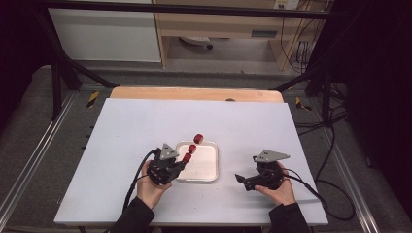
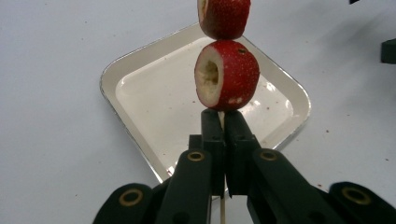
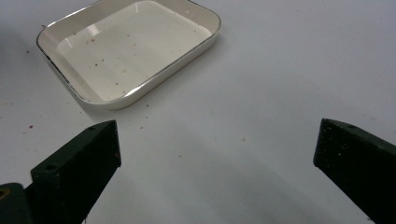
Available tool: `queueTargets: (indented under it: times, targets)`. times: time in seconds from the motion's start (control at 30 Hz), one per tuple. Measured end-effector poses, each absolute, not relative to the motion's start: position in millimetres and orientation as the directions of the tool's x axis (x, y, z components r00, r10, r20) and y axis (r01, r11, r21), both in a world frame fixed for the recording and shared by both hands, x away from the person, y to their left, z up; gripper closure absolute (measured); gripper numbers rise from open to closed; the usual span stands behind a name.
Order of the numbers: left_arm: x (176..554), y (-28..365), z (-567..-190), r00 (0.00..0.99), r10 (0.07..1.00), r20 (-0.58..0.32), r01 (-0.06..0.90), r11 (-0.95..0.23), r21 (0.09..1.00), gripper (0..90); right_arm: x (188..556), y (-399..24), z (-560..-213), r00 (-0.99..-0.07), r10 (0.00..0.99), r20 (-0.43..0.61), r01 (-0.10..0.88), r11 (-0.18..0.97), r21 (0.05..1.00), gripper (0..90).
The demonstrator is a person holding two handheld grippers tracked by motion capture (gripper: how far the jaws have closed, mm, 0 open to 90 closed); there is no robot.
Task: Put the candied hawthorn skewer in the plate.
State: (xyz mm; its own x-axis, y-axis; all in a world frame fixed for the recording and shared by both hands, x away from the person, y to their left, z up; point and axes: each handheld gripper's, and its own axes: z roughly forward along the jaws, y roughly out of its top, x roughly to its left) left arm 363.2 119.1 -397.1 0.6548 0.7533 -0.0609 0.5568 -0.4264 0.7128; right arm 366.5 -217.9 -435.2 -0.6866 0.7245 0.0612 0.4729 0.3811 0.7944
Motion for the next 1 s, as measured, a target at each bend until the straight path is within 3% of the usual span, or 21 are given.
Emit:
queueTargets:
  times: [0.63,1.0]
  targets:
    - [393,91,-422,0.634,0.773,-0.021,0.667,-0.533,0.521,88.0,357,-232,-445,-0.671,0.737,0.080,0.506,0.377,0.776,1.7]
    - [393,84,-427,0.629,0.778,0.010,0.662,-0.542,0.517,87.6,357,-233,-446,-0.662,0.745,0.086,0.522,0.376,0.766,1.6]
